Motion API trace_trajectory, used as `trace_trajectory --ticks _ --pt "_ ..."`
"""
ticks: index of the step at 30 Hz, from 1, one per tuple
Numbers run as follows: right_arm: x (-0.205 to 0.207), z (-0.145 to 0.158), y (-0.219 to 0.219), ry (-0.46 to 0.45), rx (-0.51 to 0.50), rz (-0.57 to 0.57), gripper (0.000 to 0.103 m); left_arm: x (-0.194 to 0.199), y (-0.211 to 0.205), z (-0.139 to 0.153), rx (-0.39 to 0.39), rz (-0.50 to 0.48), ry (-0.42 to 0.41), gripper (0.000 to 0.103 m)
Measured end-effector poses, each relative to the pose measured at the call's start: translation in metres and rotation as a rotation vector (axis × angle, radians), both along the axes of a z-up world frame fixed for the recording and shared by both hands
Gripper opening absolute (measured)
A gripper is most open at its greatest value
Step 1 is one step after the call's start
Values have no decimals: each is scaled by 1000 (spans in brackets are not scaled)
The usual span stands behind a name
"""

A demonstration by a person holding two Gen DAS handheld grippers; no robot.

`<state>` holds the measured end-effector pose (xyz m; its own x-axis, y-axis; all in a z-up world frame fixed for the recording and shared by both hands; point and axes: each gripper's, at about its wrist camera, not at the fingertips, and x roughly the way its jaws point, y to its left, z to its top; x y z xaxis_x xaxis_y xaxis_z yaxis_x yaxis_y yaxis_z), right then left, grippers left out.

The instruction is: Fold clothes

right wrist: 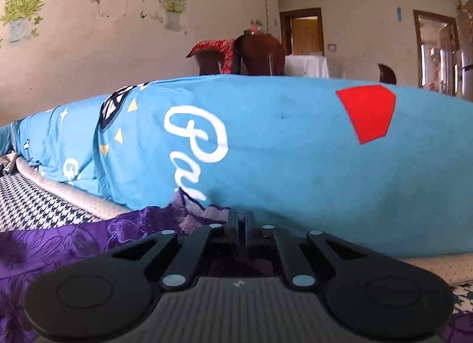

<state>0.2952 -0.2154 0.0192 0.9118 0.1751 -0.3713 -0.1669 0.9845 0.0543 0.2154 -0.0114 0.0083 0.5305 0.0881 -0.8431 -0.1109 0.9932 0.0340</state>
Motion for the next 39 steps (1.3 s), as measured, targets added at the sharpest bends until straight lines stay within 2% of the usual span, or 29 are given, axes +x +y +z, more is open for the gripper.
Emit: trace_trajectory --ticks 7,9,16,19,23,27,29,32,37,38,39 --pt "10 -5 -5 -28 48 -131 4 5 3 -1 2 -10 -17 103" --pt "12 -7 -18 1 112 -170 5 8 5 -1 -5 -2 -22 103" --pt "9 -6 -67 76 335 -190 19 23 13 -2 -13 24 -17 103" --pt "4 -2 -67 127 282 -148 25 28 18 -1 -27 44 -13 103" --pt "-6 5 -73 181 225 -128 29 30 22 0 -24 61 -14 103" --pt "-18 10 -82 219 217 -123 29 29 23 2 -10 78 -8 103" --pt "-22 12 -80 241 229 -101 29 26 21 5 4 79 -3 103" --pt "-31 11 -67 272 187 -42 29 22 17 9 23 70 -3 103" --pt "-34 2 -68 279 115 -154 29 16 13 17 4 48 -20 103" --pt "-35 0 -68 280 100 -177 27 15 12 18 2 43 -20 103" --pt "-35 -1 -68 281 86 -199 19 15 11 18 1 36 -16 103"
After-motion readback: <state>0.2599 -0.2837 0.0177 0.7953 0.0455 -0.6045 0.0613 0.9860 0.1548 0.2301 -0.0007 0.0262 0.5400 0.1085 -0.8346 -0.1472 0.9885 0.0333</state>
